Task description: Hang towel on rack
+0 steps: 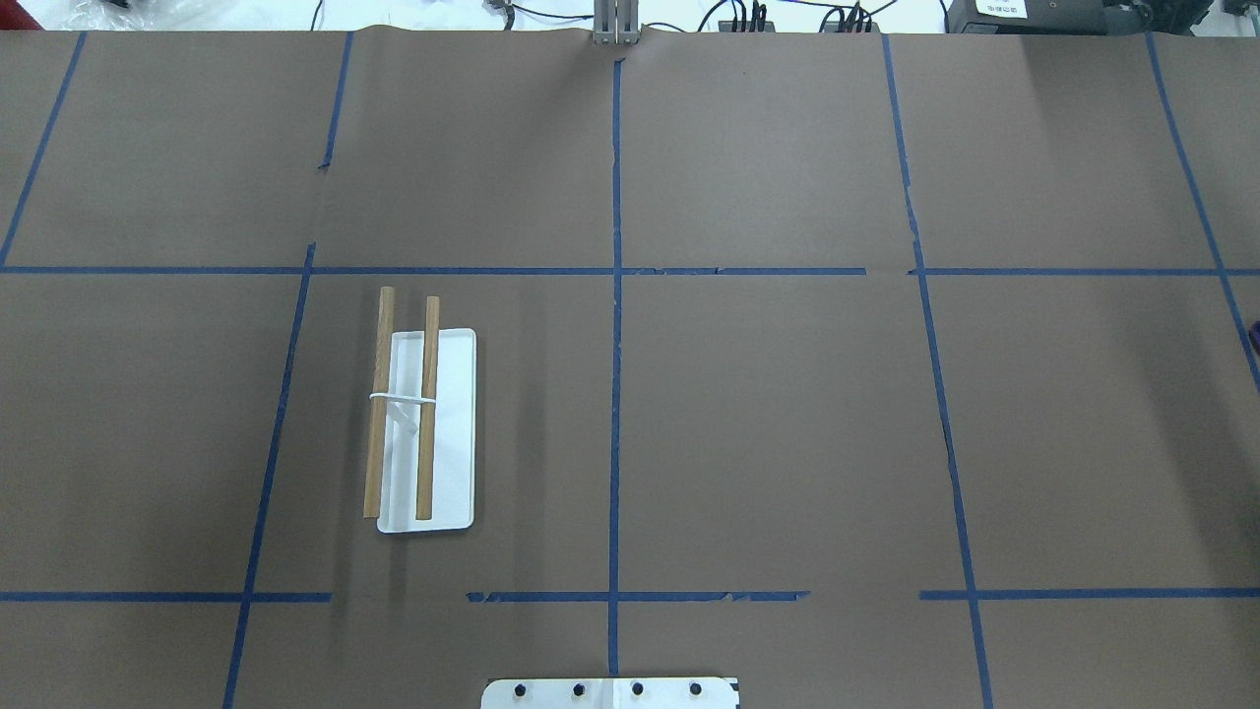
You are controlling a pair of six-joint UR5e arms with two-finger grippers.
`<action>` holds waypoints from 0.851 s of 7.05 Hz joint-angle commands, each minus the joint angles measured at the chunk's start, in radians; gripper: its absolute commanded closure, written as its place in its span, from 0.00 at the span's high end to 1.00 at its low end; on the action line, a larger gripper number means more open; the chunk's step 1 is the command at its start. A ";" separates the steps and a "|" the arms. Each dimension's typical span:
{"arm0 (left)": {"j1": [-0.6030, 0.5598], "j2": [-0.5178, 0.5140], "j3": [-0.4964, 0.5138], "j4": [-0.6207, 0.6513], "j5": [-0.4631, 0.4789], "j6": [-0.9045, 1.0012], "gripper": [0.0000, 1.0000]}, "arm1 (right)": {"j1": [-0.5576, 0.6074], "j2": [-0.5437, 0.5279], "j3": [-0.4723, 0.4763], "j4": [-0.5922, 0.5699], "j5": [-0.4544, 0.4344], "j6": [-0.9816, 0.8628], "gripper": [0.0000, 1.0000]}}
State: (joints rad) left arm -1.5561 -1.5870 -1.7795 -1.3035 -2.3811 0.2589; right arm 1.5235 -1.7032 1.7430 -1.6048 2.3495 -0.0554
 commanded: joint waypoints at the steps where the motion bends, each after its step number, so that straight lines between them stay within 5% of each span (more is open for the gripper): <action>1: 0.001 -0.001 -0.018 -0.008 -0.016 -0.001 1.00 | -0.020 -0.027 -0.049 0.150 0.007 0.000 1.00; 4: 0.005 -0.001 -0.017 -0.026 -0.032 0.000 1.00 | -0.103 -0.029 -0.146 0.261 -0.001 0.003 1.00; 6: 0.005 -0.001 -0.020 -0.028 -0.033 0.000 1.00 | -0.112 -0.018 -0.284 0.445 -0.009 0.003 1.00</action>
State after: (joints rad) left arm -1.5511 -1.5879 -1.7972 -1.3296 -2.4130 0.2591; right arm 1.4197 -1.7251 1.5421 -1.2819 2.3469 -0.0524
